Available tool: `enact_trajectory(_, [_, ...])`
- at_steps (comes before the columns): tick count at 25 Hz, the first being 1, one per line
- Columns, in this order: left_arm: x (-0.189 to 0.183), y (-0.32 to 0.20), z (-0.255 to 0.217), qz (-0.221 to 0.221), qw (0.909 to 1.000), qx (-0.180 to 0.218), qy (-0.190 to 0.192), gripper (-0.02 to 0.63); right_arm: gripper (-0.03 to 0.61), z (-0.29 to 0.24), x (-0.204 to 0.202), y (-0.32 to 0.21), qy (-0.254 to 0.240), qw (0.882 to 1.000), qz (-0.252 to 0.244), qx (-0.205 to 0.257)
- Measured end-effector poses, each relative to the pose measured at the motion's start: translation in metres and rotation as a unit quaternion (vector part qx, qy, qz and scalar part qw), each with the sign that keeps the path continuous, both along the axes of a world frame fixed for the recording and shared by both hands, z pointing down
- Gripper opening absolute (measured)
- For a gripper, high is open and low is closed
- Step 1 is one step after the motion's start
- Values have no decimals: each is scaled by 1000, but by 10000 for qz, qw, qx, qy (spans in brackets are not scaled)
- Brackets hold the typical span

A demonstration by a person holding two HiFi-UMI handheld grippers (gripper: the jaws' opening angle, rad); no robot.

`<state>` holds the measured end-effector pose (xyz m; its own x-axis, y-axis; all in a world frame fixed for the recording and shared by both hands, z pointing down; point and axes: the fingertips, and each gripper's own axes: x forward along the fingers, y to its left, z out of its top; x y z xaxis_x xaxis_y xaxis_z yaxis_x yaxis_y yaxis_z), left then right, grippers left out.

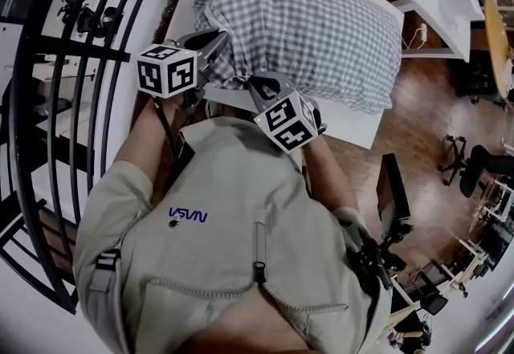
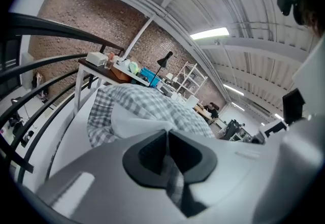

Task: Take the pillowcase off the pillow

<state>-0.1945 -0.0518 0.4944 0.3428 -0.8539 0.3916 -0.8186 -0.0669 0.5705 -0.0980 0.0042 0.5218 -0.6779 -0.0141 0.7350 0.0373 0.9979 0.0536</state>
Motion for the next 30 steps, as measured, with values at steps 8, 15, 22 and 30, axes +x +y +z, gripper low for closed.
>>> enact_trajectory(8, [-8,-7,-10,-287,9983,168,487,18,9,-10,31,-17,259,9997,38,2])
enact_trajectory(15, [-16,-3,-5,-445,9966,65,685,15,8,0,60,-28,910,9956,13,236])
enact_trajectory(22, [-9,-1,-9,-291,9972,87,682,17,11,1,61,-48,477,9973,565,46])
enact_trajectory(30, [1,6,1,-292,9982,-38,527,21,15,-56,18,-26,-677,9968,413,-89])
